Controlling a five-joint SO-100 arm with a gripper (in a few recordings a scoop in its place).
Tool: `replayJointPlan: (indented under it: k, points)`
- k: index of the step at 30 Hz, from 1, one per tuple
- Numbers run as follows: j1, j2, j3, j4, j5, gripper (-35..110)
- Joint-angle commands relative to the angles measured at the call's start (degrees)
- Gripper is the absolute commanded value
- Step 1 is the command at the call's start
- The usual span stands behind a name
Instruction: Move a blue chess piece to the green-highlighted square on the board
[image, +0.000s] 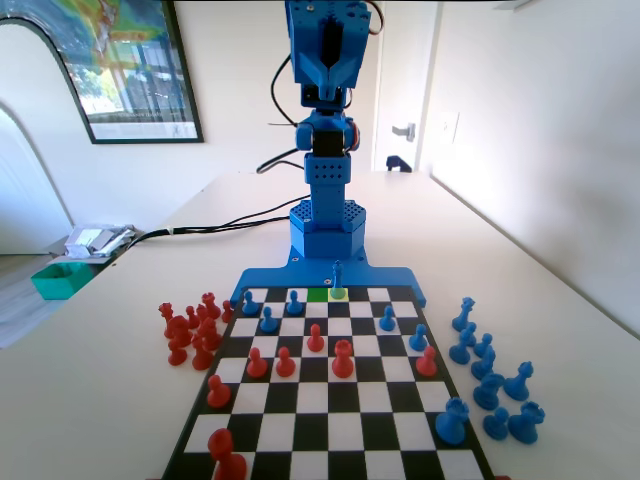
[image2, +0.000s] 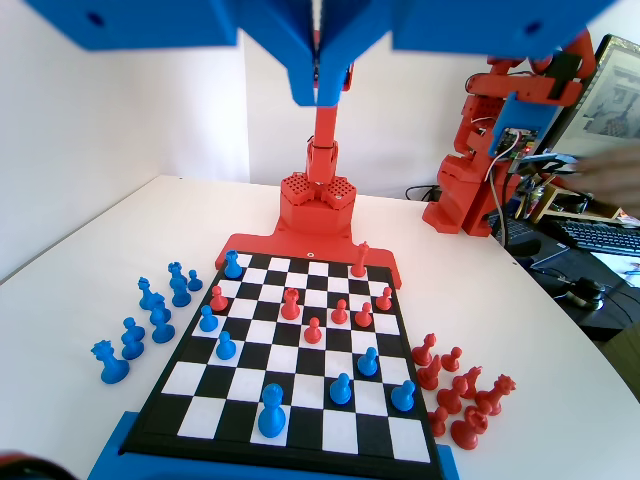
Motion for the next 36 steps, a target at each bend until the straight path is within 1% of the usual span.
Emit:
replayJointPlan:
  k: [1,19,22,26,29,32,36]
  points:
    - [0.1,0.2,0.3,-0.9,-0.4,1]
    - [0.0,0.2,0.3,-0.9,-0.4,1]
    - [-0.4,0.2,0.3,-0.9,-0.4,5]
    - [-1.2,0.1,0.3,-0.9,-0.7,1]
    - [-1.8,-0.1,-0.4,-1.1,-5.3,1]
    - [-1.9,-0.3,-1.8,-2.6,-5.8,1]
    - [-3.8,-5.3,-4.9,-2.1,-10.1,1]
